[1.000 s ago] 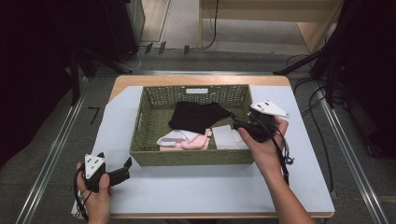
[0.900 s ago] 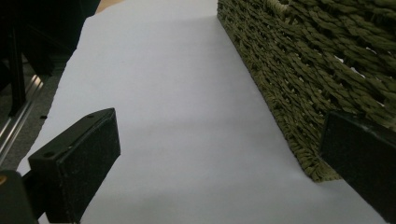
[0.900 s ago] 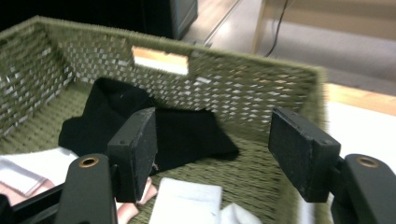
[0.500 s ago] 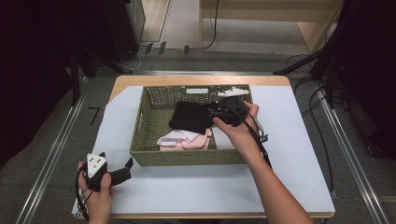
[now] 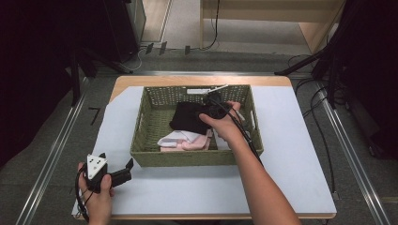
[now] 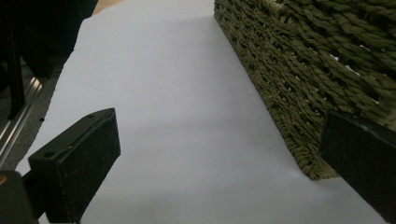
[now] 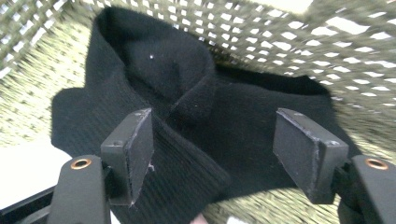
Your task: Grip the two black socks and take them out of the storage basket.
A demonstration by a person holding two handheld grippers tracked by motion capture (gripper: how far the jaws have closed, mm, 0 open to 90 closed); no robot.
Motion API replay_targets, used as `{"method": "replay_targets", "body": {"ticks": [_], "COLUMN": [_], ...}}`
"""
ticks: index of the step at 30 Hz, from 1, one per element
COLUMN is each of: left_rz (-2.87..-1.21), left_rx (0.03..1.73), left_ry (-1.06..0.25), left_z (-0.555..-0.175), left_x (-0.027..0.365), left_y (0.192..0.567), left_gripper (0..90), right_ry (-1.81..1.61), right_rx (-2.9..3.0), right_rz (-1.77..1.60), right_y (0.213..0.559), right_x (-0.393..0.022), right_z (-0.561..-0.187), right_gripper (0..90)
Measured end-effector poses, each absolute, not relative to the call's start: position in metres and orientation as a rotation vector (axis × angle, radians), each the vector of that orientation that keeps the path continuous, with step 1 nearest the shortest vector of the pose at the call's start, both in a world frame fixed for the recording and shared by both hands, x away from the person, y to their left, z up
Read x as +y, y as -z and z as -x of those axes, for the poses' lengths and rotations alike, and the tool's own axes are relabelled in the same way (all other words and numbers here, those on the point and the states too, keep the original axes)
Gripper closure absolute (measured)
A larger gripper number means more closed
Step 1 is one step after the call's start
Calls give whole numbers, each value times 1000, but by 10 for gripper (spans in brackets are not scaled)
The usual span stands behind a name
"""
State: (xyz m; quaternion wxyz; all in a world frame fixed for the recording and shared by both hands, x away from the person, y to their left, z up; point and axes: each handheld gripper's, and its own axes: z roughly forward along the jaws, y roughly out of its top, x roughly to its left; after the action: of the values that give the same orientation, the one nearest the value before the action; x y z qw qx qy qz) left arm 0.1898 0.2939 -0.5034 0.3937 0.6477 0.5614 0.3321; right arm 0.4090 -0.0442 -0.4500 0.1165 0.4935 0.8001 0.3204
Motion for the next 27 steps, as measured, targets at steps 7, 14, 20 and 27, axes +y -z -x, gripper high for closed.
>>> {"method": "replay_targets", "body": {"ticks": [7, 14, 20, 27], "left_rz": [-1624, -1640, -1646, -1634], "left_rx": [1419, 1406, 1410, 1416], "left_ry": [-798, -805, -787, -765], "left_z": [-190, -190, -191, -191], "left_x": [298, 297, 297, 299], "left_y": [503, 503, 503, 503], "left_gripper": [2, 5, 5, 5], "right_ry": [-940, -1032, -1122, -1186], "right_rx": [2439, 2499, 2429, 2318], "right_rz": [-1408, -1385, -1394, -1378], "right_y": [467, 457, 435, 417], "right_x": [-27, -31, -46, -71], "right_z": [-416, -412, -404, -392], "right_gripper": [513, 817, 831, 832]}}
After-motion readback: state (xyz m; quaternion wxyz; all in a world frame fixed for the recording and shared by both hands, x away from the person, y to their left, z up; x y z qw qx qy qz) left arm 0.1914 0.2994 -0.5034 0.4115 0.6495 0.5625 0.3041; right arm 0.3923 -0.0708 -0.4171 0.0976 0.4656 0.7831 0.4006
